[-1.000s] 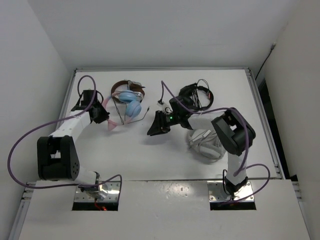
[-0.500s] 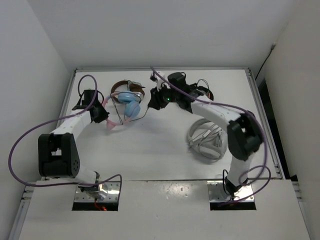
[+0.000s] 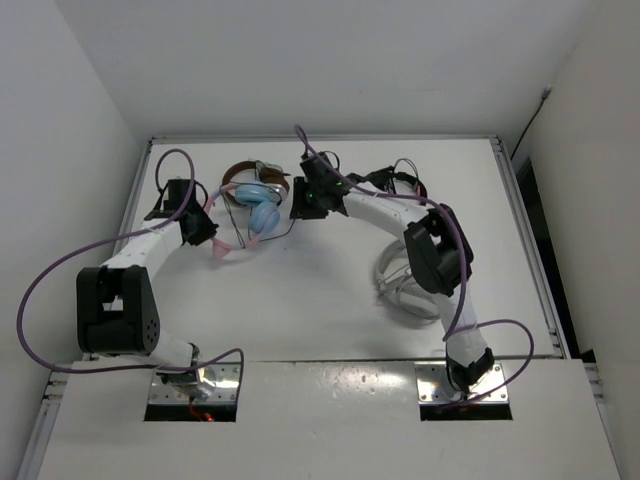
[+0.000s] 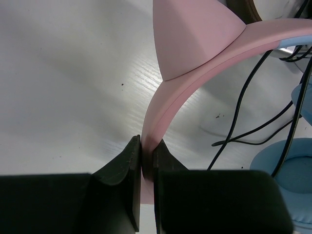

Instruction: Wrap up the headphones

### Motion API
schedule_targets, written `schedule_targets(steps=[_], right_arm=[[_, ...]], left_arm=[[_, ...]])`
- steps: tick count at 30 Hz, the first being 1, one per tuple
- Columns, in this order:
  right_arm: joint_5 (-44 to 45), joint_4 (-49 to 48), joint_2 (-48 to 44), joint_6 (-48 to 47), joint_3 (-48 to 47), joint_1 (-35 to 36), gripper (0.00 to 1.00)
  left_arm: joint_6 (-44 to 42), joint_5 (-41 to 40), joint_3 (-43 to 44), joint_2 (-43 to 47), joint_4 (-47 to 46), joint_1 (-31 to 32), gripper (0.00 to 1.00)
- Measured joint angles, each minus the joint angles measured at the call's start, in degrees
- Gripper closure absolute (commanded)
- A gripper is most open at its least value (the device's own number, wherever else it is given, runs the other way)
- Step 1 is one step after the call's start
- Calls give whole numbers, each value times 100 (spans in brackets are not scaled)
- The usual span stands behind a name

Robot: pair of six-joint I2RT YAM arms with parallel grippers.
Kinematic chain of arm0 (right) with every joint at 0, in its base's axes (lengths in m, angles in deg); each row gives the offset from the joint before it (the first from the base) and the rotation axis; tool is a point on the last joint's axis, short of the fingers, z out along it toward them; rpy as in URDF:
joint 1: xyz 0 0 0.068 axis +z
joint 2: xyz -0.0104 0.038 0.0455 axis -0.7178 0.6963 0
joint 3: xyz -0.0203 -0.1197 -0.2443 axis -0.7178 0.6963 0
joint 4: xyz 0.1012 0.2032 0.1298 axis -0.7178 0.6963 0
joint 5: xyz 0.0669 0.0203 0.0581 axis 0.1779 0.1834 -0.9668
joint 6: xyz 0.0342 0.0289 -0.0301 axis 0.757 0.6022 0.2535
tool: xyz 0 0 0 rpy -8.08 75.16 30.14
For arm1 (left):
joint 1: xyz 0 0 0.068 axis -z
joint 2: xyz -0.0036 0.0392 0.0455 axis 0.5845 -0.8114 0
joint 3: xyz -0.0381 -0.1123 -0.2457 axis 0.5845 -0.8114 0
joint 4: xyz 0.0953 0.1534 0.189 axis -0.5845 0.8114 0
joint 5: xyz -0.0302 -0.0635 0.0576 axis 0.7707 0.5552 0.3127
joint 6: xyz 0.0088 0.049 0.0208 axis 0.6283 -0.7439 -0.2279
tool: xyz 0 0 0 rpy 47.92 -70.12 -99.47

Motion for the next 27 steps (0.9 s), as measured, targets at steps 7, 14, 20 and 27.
schedule_targets(steps=[7, 14, 20, 27], right_arm=[[669, 280, 581, 487, -684, -11, 58], [1045, 363, 1080, 599, -1152, 11, 57], [1355, 452, 1394, 575, -1617, 90, 58], [1628, 446, 1722, 466, -1963, 232, 61]], left_arm=[[0, 2, 0, 0, -4, -7, 100], [2, 15, -7, 0, -33, -7, 100], [2, 94, -76, 22, -94, -39, 100], [9, 160, -146, 61, -109, -105, 100]])
